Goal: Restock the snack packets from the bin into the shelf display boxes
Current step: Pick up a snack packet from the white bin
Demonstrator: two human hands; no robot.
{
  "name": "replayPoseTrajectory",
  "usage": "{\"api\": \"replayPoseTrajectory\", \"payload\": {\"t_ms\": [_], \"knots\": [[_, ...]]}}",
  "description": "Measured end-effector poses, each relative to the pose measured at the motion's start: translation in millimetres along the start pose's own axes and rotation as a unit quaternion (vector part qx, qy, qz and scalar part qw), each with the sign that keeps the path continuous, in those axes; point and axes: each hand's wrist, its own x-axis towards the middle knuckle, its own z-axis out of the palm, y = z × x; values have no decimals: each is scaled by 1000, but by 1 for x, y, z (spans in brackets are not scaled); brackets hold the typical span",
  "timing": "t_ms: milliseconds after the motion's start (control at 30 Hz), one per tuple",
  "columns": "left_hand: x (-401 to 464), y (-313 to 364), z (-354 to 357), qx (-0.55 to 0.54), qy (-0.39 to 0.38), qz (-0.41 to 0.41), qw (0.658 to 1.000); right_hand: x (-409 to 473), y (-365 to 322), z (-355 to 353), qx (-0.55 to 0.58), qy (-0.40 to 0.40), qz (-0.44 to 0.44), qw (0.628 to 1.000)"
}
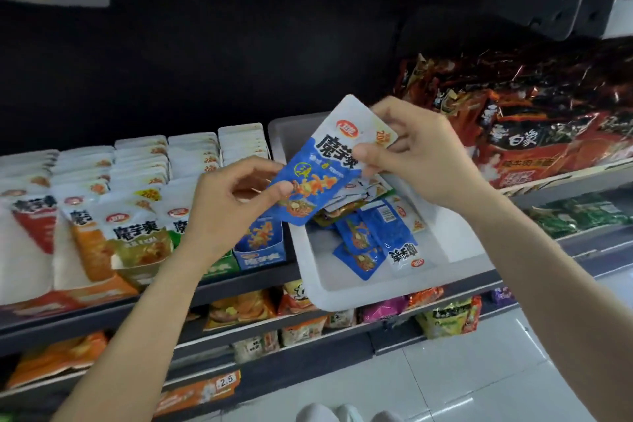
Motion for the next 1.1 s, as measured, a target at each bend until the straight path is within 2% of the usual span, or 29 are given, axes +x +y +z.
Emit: {"api": "replayPoseTrajectory", "payload": {"t_ms": [133, 233, 300, 500, 600, 700, 833, 933, 1000, 1100], "knots": [[-31, -14, -36, 174, 84, 36, 980, 23, -7, 40, -126, -16, -138, 982], [-49, -29, -46, 345, 114, 68, 929, 35, 0, 65, -189, -59, -179, 964], [-57, -40, -41, 399, 113, 80, 906, 40, 4, 74, -240, -69, -224, 942], [-63, -55, -25, 332, 114, 8, 936, 45, 12, 87, -325, -87, -265, 904], [-64, -54, -20, 303, 108, -19, 947, 46, 18, 98, -355, -131, -207, 902], [-66, -52, -20, 309, 82, -51, 946, 47, 21, 110, -410, -177, -148, 882], [-71, -47, -16, 299, 22, -110, 948, 52, 23, 115, -464, -170, -143, 857], [-75, -45, -9, 278, -11, -162, 947, 57, 28, 119, -467, -182, -134, 855], [-78, -48, -6, 300, -10, -164, 940, 59, 34, 122, -457, -189, -128, 860], [-81, -49, -4, 347, 44, -104, 931, 61, 38, 121, -432, -187, -135, 872]]}}
